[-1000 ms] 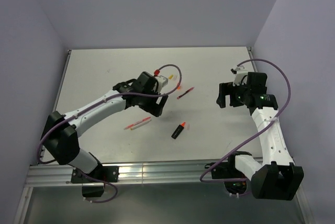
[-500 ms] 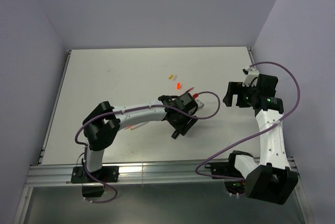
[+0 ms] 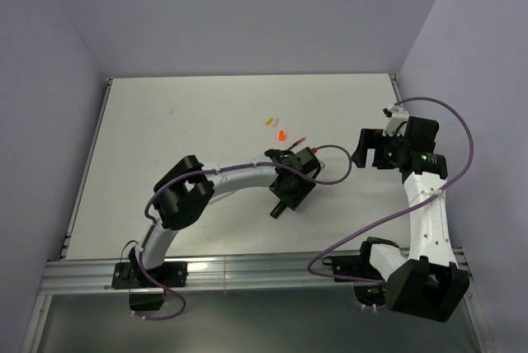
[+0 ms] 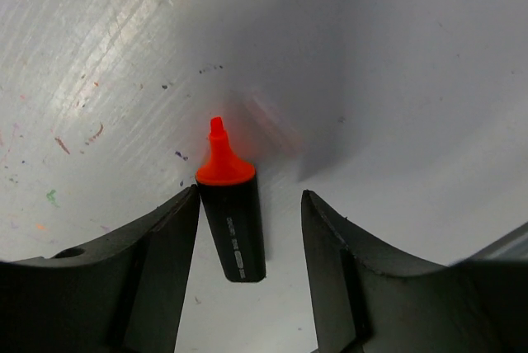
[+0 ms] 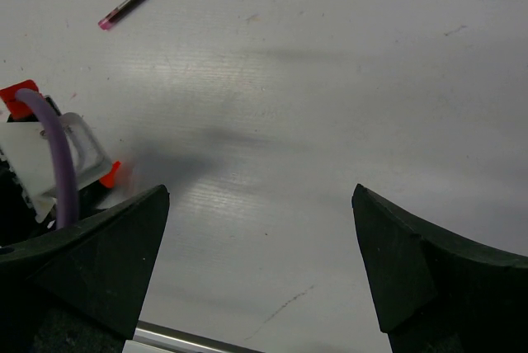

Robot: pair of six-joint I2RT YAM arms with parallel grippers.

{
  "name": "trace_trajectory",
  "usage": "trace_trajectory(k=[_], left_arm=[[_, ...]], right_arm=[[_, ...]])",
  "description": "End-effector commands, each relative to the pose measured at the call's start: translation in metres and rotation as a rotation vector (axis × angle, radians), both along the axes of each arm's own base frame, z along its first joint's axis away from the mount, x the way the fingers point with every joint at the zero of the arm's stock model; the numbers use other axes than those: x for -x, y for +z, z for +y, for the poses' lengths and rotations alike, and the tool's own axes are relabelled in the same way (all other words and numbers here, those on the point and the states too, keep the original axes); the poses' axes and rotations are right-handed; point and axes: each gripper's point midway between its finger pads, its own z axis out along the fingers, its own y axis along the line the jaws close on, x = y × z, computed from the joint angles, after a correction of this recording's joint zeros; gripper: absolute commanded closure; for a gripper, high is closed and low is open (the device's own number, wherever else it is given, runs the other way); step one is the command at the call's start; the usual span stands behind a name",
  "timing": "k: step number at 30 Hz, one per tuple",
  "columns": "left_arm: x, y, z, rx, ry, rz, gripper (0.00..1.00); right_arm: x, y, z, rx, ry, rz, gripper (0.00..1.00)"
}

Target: Insert the pens into the pen caps

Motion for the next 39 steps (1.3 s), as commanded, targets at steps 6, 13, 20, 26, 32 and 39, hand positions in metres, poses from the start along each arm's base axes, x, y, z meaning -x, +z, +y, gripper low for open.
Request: trace_trajectory(k=[6, 13, 20, 26, 32, 39], left_arm=[[-0.015, -0.009, 0.000, -0.036, 0.048, -0.020, 0.45], [-0.025, -0.019, 0.006, -0.076, 0.067, -0.040, 0.60], [-0.037, 0.009, 0.002, -0.015, 0.067, -0.030, 0.91], [-0.102, 0.123, -0.005, 0.246, 0.224, -0.119, 1.00], [-0.157, 0.249, 0.003, 0.552, 0.398, -0.269, 1.00], [-0.213, 0.309, 0.020, 0.690, 0.579, -0.409, 1.00]], right_arm=[[-0.004, 0.012, -0.003, -0.002, -0.015, -0.025, 0.00], [-0.007, 0.014, -0.004, -0.002, -0.015, -0.026, 0.00], [0.008, 0.004, 0.001, 0.022, 0.037, -0.018, 0.00], [-0.001, 0.049, 0.022, -0.051, 0.140, -0.135, 0.00], [-0.016, 0.077, 0.043, -0.175, 0.230, -0.200, 0.00], [-0.025, 0.110, 0.078, -0.316, 0.335, -0.246, 0.00]])
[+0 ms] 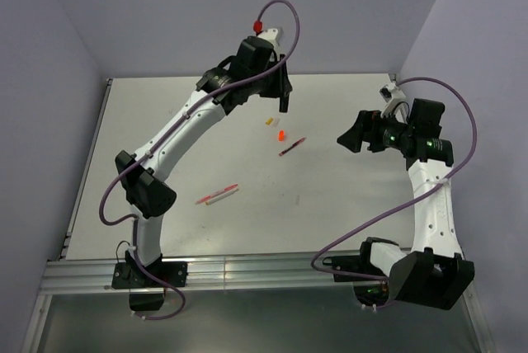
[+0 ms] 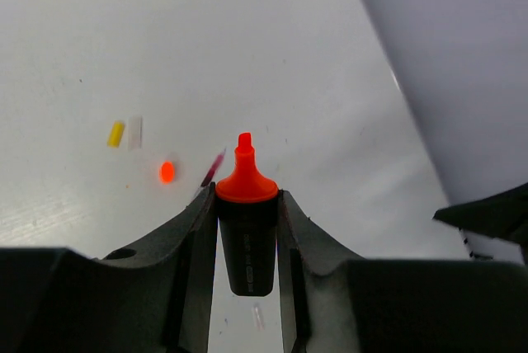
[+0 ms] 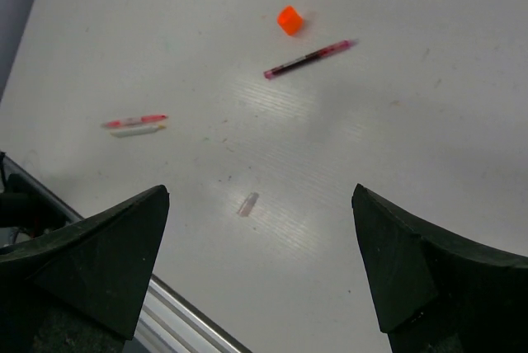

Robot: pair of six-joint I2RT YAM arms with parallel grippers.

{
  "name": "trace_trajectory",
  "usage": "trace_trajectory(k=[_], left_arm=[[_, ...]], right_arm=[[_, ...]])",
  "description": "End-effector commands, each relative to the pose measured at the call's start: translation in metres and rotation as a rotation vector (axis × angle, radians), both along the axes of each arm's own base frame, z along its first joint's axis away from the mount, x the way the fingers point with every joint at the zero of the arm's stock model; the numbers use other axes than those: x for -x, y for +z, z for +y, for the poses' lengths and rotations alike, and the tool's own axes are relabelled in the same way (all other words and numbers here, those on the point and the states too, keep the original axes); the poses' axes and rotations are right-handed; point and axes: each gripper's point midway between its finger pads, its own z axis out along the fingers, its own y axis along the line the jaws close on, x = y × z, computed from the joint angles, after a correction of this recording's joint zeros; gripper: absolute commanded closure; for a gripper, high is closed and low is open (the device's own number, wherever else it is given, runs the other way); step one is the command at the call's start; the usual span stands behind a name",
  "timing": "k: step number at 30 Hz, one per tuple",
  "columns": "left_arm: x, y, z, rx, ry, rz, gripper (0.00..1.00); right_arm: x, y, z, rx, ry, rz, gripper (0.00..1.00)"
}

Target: Insert the pens into the pen caps

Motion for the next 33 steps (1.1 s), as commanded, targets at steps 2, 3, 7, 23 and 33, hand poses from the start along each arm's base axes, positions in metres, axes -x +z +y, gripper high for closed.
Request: trace_trajectory(k=[2, 3, 7, 23, 33], left_arm=[[-0.034, 0.040, 0.006, 0.121, 0.152, -0.079, 1.00], [-0.039, 0.046, 0.008, 0.139, 0.179, -0.095, 1.00], [-0.042, 0.055, 0.006, 0.253, 0.204, -0.076, 1.00], [-0.020, 0.027, -0.028, 0.320, 0.115, 0.065, 1.00], [-0.016, 0.022, -0.032, 0.307, 0.115, 0.063, 1.00]], right_arm=[[-0.014, 0.053, 0.038, -0.110, 0.096, -0.119, 0.00], [-0.019, 0.056, 0.042, -0.128, 0.096, -0.120, 0.00], [-0.046, 0.069, 0.061, -0.231, 0.075, -0.114, 0.01], [-0.109, 0.064, 0.151, -0.264, 0.238, -0.127, 0.07], [-0.120, 0.063, 0.160, -0.256, 0.266, -0.116, 0.43]])
